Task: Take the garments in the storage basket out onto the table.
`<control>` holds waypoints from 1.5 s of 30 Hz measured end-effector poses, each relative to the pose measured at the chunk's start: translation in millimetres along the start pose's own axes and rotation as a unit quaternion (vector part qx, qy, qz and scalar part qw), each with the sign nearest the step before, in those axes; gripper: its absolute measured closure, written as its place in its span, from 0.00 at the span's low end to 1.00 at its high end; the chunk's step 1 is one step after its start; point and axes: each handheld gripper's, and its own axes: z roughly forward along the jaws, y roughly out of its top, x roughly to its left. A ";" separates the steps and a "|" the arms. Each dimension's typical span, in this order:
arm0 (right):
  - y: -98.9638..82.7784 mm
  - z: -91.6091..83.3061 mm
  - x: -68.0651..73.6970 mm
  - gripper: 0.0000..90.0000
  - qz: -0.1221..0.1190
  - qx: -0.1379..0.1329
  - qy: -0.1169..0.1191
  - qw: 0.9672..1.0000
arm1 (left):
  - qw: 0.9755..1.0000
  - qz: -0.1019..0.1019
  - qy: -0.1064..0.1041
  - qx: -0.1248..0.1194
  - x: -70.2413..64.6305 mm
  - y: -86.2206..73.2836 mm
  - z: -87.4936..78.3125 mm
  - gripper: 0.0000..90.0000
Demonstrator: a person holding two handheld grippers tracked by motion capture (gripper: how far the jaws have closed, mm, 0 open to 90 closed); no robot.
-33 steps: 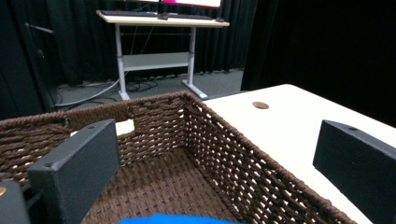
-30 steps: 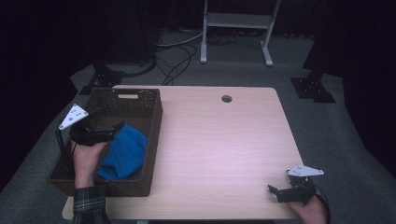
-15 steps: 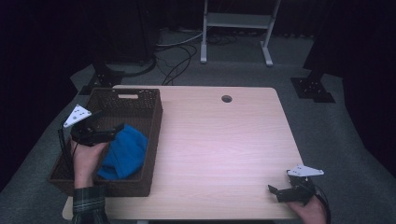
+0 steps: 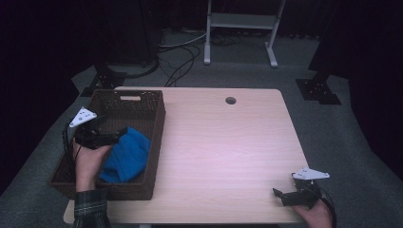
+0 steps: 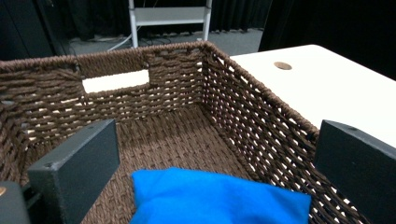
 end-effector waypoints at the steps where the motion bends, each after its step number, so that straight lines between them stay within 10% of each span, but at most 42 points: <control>1: 0.0 0.0 0.0 0.00 0.000 0.000 0.000 1.000 | 1.000 0.000 0.001 0.004 0.3 -0.2 0.3 0.00; 45: 0.0 0.0 0.0 0.00 0.000 0.000 0.000 1.000 | 0.992 -0.031 0.016 0.124 4.4 -14.6 20.9 0.00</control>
